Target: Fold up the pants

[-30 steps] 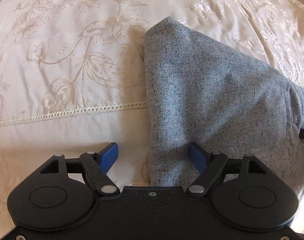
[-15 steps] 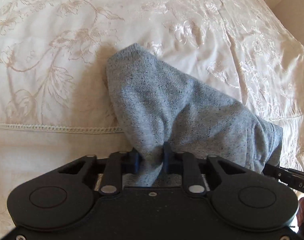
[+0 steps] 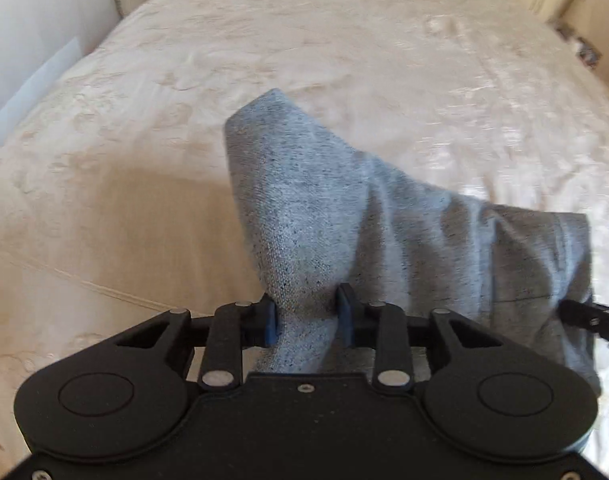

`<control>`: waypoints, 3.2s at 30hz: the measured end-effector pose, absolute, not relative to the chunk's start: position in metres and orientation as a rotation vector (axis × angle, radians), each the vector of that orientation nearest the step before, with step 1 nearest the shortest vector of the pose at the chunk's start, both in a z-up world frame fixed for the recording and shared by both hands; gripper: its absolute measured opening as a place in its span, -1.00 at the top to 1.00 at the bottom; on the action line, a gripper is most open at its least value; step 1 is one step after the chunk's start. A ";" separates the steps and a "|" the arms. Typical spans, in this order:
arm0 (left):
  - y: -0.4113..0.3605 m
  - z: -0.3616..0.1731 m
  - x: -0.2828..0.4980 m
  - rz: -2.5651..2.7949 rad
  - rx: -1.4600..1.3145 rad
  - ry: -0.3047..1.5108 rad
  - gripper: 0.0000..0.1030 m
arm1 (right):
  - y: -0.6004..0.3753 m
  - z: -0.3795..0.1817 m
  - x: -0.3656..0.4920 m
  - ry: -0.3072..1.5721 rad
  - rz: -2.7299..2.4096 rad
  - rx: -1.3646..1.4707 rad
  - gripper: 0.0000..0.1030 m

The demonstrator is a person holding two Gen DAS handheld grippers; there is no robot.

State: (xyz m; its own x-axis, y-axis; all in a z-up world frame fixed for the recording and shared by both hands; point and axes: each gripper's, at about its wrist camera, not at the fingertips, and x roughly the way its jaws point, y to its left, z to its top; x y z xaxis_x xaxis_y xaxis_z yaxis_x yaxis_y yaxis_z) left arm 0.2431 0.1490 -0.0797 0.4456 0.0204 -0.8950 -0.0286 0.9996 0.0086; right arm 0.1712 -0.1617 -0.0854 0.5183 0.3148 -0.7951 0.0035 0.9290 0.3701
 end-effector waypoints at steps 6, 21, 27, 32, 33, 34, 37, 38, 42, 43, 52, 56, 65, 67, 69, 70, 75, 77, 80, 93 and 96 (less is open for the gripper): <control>0.185 -0.078 0.241 0.282 -0.044 1.144 0.32 | -0.109 -0.112 0.251 1.160 0.008 0.092 0.41; 0.120 -0.006 0.178 0.212 -0.009 1.124 0.21 | -0.070 -0.010 0.178 1.050 0.144 0.182 0.41; 0.110 0.007 0.162 0.171 -0.032 1.127 0.22 | -0.062 0.016 0.155 1.025 0.169 0.169 0.40; 0.108 0.012 0.154 0.174 -0.033 1.125 0.22 | -0.062 0.030 0.139 1.006 0.165 0.171 0.40; 0.108 0.013 0.153 0.173 -0.037 1.124 0.22 | -0.063 0.032 0.137 1.007 0.165 0.176 0.40; 0.108 0.014 0.152 0.174 -0.038 1.123 0.22 | -0.064 0.034 0.134 1.008 0.160 0.181 0.39; 0.106 0.015 0.148 0.171 -0.037 1.120 0.22 | -0.067 0.035 0.131 1.011 0.156 0.184 0.39; 0.105 0.015 0.147 0.171 -0.036 1.121 0.21 | -0.068 0.035 0.130 1.009 0.151 0.186 0.39; 0.104 0.015 0.144 0.171 -0.031 1.122 0.22 | -0.070 0.035 0.128 1.013 0.148 0.186 0.38; 0.104 0.016 0.143 0.173 -0.031 1.121 0.21 | -0.070 0.034 0.127 1.013 0.148 0.184 0.38; 0.105 0.016 0.138 0.175 -0.030 1.128 0.22 | -0.068 0.035 0.122 1.016 0.159 0.178 0.37; 0.105 0.017 0.137 0.172 -0.029 1.127 0.22 | -0.068 0.036 0.121 1.016 0.160 0.176 0.37; 0.102 0.016 0.137 0.167 -0.015 1.134 0.22 | -0.068 0.035 0.120 1.022 0.160 0.179 0.37; 0.102 0.016 0.137 0.168 -0.014 1.134 0.21 | -0.068 0.035 0.120 1.022 0.162 0.180 0.36; 0.102 0.016 0.137 0.171 -0.015 1.135 0.21 | -0.068 0.035 0.120 1.022 0.162 0.179 0.36; 0.103 0.016 0.138 0.173 -0.015 1.135 0.21 | -0.068 0.035 0.120 1.023 0.163 0.179 0.36; 0.104 0.015 0.139 0.172 -0.013 1.139 0.21 | -0.067 0.035 0.119 1.027 0.166 0.180 0.36; 0.104 0.014 0.139 0.172 -0.011 1.140 0.21 | -0.067 0.034 0.120 1.030 0.167 0.181 0.36; 0.104 0.014 0.139 0.172 -0.013 1.141 0.21 | -0.066 0.034 0.120 1.031 0.169 0.180 0.36; 0.103 0.013 0.138 0.171 -0.015 1.144 0.21 | -0.067 0.031 0.120 1.039 0.171 0.180 0.36; 0.104 0.013 0.138 0.169 -0.009 1.139 0.21 | -0.067 0.030 0.120 1.040 0.171 0.179 0.36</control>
State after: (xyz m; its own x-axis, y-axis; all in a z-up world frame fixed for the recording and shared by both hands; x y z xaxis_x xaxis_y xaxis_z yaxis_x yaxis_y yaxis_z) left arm 0.1383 0.1045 0.0126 0.4072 0.1295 -0.9041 -0.1385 0.9872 0.0791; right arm 0.1196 -0.0669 0.0304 0.4954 0.2253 -0.8389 -0.0560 0.9721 0.2280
